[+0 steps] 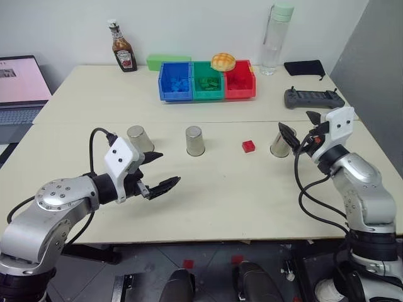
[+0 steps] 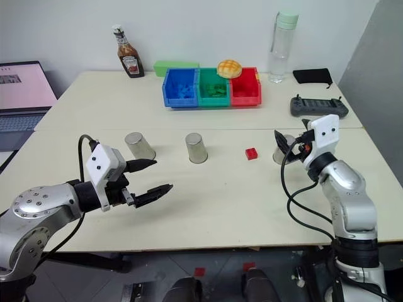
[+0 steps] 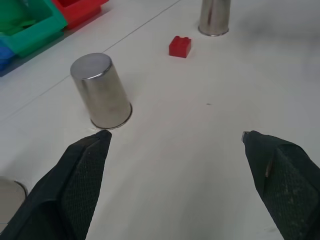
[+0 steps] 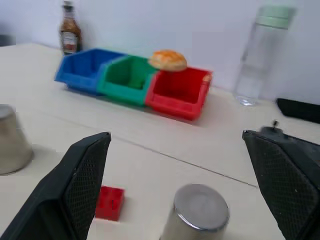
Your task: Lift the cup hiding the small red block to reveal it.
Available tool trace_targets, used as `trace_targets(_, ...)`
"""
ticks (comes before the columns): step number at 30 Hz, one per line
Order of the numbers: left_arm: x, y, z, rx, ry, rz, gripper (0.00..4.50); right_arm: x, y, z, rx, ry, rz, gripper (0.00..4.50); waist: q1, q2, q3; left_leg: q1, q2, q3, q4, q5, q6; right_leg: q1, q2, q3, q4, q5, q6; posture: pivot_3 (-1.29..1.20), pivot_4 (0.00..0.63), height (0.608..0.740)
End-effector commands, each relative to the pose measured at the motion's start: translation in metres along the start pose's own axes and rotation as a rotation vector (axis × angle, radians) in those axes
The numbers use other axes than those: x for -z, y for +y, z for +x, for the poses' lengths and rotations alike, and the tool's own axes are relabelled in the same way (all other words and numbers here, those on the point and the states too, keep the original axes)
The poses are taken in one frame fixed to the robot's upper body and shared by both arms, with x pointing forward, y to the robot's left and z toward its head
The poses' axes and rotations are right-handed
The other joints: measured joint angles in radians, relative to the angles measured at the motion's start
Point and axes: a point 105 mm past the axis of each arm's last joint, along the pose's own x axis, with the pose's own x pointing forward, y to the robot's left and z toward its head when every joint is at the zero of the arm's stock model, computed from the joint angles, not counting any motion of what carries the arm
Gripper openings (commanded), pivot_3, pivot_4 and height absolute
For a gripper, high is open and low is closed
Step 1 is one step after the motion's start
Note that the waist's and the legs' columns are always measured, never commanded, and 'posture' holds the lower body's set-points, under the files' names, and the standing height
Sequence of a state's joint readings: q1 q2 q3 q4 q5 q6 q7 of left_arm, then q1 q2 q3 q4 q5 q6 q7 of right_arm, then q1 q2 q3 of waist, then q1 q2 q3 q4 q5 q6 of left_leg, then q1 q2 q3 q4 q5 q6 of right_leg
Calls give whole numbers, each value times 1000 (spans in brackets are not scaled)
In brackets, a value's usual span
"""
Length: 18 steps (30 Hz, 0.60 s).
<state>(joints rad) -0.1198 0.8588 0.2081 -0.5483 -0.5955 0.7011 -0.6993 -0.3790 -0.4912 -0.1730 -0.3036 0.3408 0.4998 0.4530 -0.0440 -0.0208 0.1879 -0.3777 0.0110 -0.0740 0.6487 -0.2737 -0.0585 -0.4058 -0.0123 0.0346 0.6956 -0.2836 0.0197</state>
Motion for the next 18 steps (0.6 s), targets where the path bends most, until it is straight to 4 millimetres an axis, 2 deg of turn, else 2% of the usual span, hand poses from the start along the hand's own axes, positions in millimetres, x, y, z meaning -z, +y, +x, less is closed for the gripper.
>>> trace_targets(1,-6,14,-9,-84,14,67,4500,2,25,-19,-199,105,-12,4490,4,0,0,0,0,0,0,0,0,0,0,0,0,0,0,0,150,740)
trace_targets(9,-1,9,-17,-63,20,68,4500,19,43,-48,-328,253,88,4490,11,0,0,0,0,1,0,0,0,0,0,1,-2,0,0,0,150,740)
trace_targets(18,0,9,-19,-64,-6,43,4500,26,41,-51,-315,251,110,4490,12,0,0,-1,0,2,0,0,0,1,0,2,-4,-1,4,0,150,740)
